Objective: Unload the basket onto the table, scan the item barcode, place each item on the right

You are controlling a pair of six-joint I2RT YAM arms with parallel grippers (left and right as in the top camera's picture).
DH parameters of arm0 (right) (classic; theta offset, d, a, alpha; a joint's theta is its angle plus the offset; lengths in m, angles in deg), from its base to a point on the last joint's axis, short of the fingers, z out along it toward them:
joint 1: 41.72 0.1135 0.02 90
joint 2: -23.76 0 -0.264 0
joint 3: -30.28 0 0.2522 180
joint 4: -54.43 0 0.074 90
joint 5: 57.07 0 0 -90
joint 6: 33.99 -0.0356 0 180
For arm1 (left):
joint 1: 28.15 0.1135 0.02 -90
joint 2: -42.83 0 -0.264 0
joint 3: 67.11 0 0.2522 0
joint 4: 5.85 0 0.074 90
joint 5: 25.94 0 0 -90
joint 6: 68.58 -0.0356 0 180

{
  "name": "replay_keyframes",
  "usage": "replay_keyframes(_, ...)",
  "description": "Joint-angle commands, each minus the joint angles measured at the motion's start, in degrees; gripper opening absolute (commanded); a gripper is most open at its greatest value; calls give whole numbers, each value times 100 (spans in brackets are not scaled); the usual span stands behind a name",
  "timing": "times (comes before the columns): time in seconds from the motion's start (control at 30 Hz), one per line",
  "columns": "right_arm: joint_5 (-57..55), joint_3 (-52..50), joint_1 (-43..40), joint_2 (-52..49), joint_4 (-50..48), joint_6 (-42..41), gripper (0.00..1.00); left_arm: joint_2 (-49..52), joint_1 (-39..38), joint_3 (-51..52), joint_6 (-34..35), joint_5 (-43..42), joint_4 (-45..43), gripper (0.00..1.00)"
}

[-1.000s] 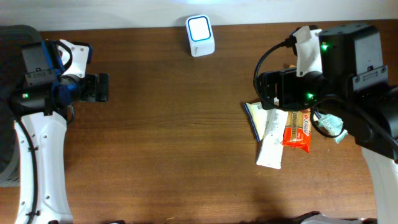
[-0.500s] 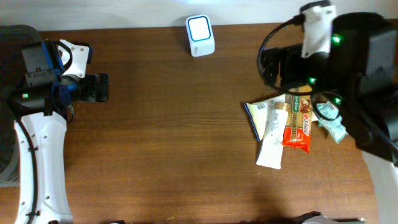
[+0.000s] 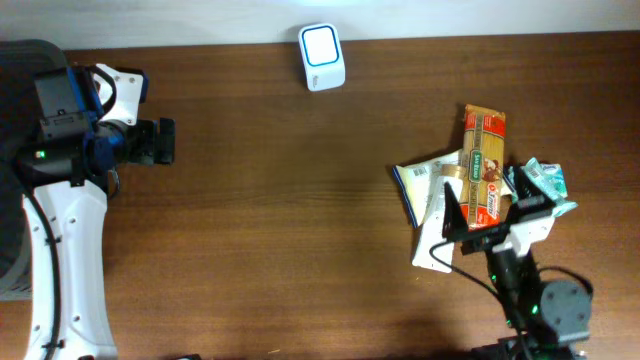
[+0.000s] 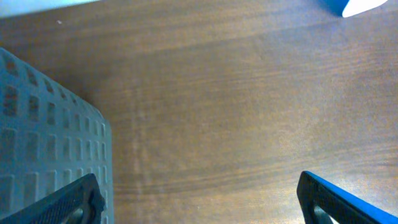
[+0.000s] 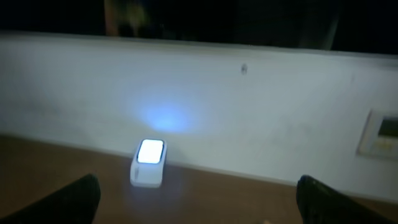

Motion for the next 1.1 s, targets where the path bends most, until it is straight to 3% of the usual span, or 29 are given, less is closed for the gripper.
replay_keyframes(0.0,55,-988,-28,907,-142,-2,99,-70,24,-26,-70,-39,-13,99)
replay_keyframes(0.17,55,-1670,-15,1567,-133,-2,99,-70,24,-26,-70,-39,-13,99)
replay_keyframes(0.4,223,-1733,-11,1851,1451,-138,99,-70,24,-26,-70,-39,-13,99)
replay_keyframes(1.07,201,-1733,-11,1851,1449,-192,99,-70,24,-26,-70,-39,-13,99)
